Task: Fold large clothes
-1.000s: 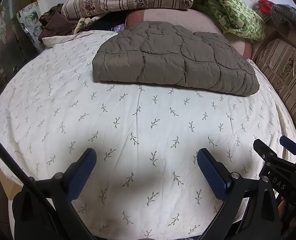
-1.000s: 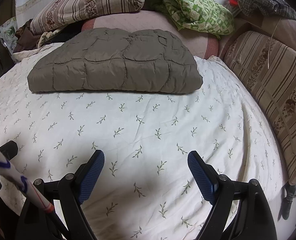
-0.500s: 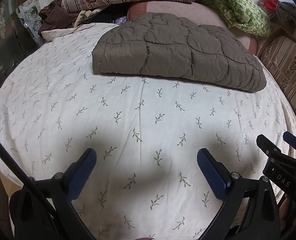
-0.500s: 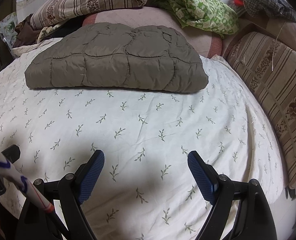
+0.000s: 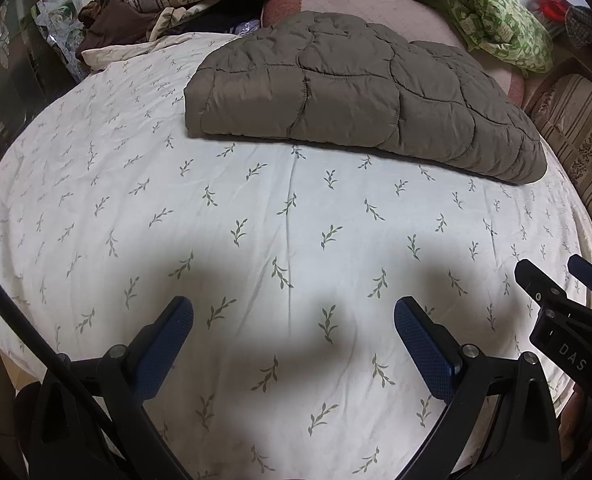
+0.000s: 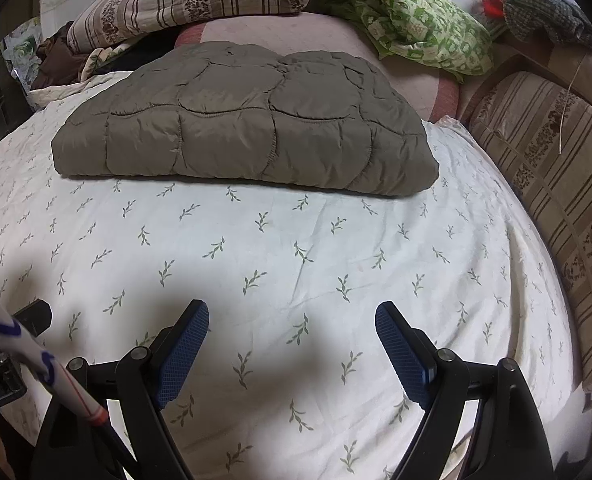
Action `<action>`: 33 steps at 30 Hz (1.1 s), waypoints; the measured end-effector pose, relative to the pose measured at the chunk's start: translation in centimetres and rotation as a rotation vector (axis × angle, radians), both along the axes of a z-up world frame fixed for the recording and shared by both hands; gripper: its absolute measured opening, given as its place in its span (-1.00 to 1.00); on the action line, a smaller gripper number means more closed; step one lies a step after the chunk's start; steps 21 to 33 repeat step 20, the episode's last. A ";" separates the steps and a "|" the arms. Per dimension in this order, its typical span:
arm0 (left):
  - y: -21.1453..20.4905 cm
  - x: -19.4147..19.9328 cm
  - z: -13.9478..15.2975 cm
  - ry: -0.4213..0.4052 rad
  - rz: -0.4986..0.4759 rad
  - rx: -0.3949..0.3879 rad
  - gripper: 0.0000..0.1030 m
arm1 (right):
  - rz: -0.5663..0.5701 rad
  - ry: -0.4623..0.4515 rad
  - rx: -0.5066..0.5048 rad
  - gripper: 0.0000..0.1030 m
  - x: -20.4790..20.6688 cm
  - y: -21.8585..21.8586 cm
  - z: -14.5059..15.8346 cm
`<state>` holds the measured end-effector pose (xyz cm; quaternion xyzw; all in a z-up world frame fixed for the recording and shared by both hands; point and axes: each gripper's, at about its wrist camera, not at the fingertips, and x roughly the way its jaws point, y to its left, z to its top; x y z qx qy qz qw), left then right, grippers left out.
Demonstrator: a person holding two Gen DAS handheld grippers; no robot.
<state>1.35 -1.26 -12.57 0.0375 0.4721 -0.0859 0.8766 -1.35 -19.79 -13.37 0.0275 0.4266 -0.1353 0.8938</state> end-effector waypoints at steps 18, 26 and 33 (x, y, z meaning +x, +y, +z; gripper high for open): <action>0.2 0.1 1.1 -0.070 0.012 0.044 0.95 | -0.003 0.008 0.014 0.72 0.8 -0.1 -0.2; 0.2 -0.1 1.4 -0.074 0.011 0.052 0.95 | -0.006 0.002 0.012 0.72 0.4 -0.2 0.0; 0.2 -0.1 1.4 -0.074 0.011 0.052 0.95 | -0.006 0.002 0.012 0.72 0.4 -0.2 0.0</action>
